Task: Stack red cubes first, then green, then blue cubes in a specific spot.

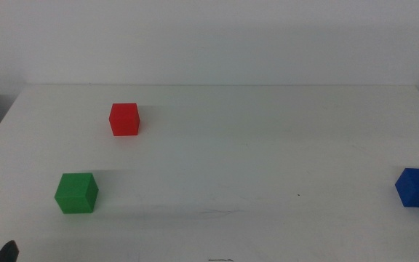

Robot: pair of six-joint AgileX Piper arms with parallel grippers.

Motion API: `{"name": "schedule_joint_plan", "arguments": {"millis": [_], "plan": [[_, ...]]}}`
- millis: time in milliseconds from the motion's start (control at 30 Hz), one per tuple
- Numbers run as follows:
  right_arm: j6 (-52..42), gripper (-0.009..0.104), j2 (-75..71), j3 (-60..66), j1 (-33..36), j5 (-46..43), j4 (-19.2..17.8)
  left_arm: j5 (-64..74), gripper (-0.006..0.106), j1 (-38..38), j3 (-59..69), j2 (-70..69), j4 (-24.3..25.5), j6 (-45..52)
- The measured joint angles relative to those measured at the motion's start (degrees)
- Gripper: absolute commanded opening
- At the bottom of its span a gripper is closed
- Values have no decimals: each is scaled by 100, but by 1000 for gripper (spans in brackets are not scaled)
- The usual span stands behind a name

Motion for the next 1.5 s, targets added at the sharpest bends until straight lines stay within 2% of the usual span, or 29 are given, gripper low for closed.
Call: {"name": "schedule_joint_plan", "arguments": {"millis": [267,767,1000,1300,1500], "plan": [[0,94,0,0,0,0,0,242,93,-127,-1193,1256,-6,0],[0,94,0,0,0,0,0,2176,93,-218,-4108,3933,-6,138],[0,94,0,0,0,0,0,2794,93,-218,-5181,5245,-202,138],[0,94,0,0,0,0,0,3732,93,-224,-7335,7753,-460,138],[0,94,0,0,0,0,0,4161,93,-493,-8805,9365,-600,98]]}}
